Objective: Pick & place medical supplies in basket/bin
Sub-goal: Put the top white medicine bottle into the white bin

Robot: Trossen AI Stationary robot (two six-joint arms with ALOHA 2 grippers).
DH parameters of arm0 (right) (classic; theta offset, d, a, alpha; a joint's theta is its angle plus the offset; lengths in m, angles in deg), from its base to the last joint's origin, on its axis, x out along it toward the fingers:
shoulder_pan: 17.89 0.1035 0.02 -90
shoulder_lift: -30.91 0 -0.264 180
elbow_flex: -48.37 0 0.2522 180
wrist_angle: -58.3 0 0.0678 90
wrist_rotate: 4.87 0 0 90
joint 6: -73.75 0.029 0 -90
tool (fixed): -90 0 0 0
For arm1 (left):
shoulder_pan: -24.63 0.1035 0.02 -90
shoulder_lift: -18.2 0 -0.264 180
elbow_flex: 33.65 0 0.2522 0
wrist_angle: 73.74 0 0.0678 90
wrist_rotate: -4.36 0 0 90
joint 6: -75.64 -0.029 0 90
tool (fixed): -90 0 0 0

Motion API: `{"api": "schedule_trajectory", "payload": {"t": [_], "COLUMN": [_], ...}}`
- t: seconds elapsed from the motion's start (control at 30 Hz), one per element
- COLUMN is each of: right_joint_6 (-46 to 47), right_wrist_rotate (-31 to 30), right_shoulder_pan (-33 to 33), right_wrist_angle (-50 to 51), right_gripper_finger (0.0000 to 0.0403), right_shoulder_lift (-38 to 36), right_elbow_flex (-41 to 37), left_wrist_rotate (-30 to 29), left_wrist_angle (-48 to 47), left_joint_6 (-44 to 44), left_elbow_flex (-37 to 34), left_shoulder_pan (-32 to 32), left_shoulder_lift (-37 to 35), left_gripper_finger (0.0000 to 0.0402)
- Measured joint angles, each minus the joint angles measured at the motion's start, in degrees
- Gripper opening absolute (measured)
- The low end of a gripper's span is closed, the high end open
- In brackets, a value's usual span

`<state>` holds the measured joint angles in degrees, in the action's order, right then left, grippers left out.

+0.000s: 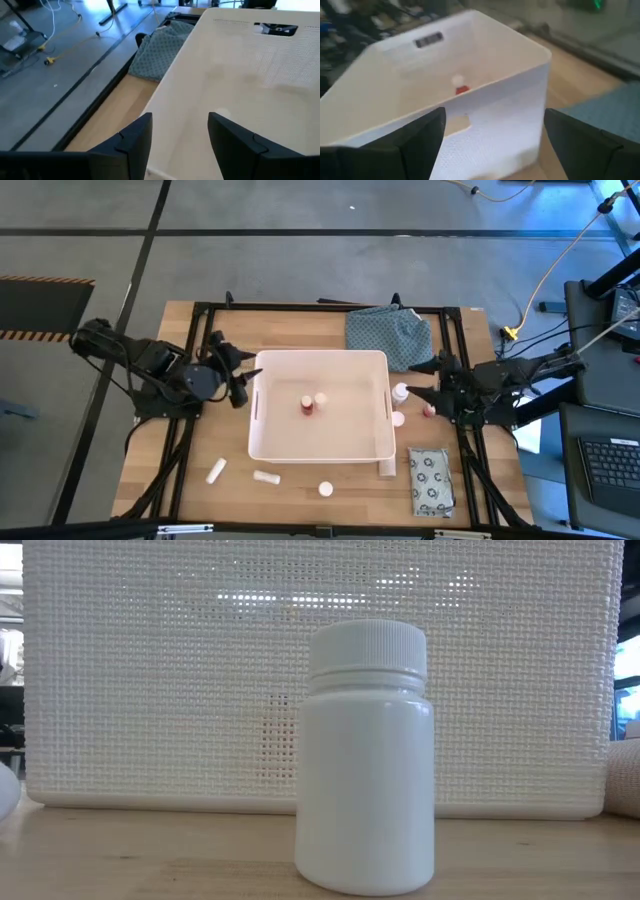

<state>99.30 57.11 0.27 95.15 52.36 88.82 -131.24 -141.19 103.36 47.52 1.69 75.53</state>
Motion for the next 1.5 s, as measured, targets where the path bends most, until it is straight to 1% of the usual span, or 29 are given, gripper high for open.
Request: {"api": "schedule_trajectory", "payload": {"t": [0.07,0.13,0.27,0.37,0.43,0.5,0.57,0.8,0.87,0.97,1.03,1.1,1.17,1.23,1.3,1.4,1.5], "right_joint_6": [6.1,11.92,20.96,20.99,18.12,14.68,14.22,13.1,13.04,13.09,12.59,10.07,6.3,2.28,-0.12,0.25,4.6], "right_wrist_rotate": [-2.5,-4.69,-5.32,-3.99,-1.77,1.2,3.38,4.31,5.82,8.6,8.78,9.81,11.74,13.09,13.14,13.12,13.16], "right_shoulder_pan": [0.0,-0.02,0.0,-0.01,-0.02,0.0,0.0,-0.04,-0.41,-2.68,-4.53,-6.55,-8.38,-9.72,-10.82,-12.6,-14.35], "right_wrist_angle": [5.61,13.7,30.89,40.29,42.97,42.56,41.57,40.82,40.63,40.32,40.29,39.28,36.02,33.54,32.04,31.92,31.92], "right_gripper_finger": [0.0338,0.0338,0.0338,0.0338,0.0338,0.0338,0.0338,0.0338,0.0338,0.0338,0.0338,0.0338,0.0338,0.0338,0.0338,0.0338,0.0338], "right_shoulder_lift": [4.83,9.64,19.25,25.62,29.11,31.79,34.23,40.85,41.73,42.1,41.67,40.65,39.49,38.51,38.29,38.46,38.52], "right_elbow_flex": [4.93,10.19,19.35,23.62,24.57,24.64,24.64,24.66,24.66,24.65,24.42,23.88,22.96,21.66,20.79,20.13,19.06], "left_wrist_rotate": [0.0,0.05,0.16,0.23,0.22,0.26,0.24,0.24,0.26,0.26,0.25,0.26,0.26,0.26,0.26,0.26,0.26], "left_wrist_angle": [0.03,-0.1,-0.17,-0.14,-0.01,-0.13,-0.03,-0.07,-0.07,-0.08,-0.07,-0.08,-0.09,-0.09,-0.09,-0.11,-0.1], "left_joint_6": [2.1,3.91,5.07,5.03,5.02,5.03,5.07,3.92,2.51,0.53,-1.43,-3.39,-4.87,-5.13,-5.11,-5.07,-4.99], "left_elbow_flex": [-1.4,-2.85,-4.78,-6.13,-6.69,-6.99,-6.99,-6.99,-6.99,-6.99,-6.97,-6.98,-6.96,-6.96,-6.96,-6.96,-6.96], "left_shoulder_pan": [-0.04,-0.04,-0.06,0.02,0.28,0.53,0.59,0.59,0.59,0.59,0.59,0.59,0.59,0.59,0.59,0.59,0.59], "left_shoulder_lift": [-0.9,-1.23,-1.0,-0.77,-0.82,-0.81,-0.84,-0.82,-0.82,-0.82,-0.82,-0.82,-0.82,-0.82,-0.82,-0.82,-0.82], "left_gripper_finger": [0.0184,0.0184,0.0184,0.0184,0.0184,0.0184,0.0184,0.0184,0.0184,0.0184,0.0184,0.0184,0.0184,0.0184,0.0184,0.0184,0.0184]}}
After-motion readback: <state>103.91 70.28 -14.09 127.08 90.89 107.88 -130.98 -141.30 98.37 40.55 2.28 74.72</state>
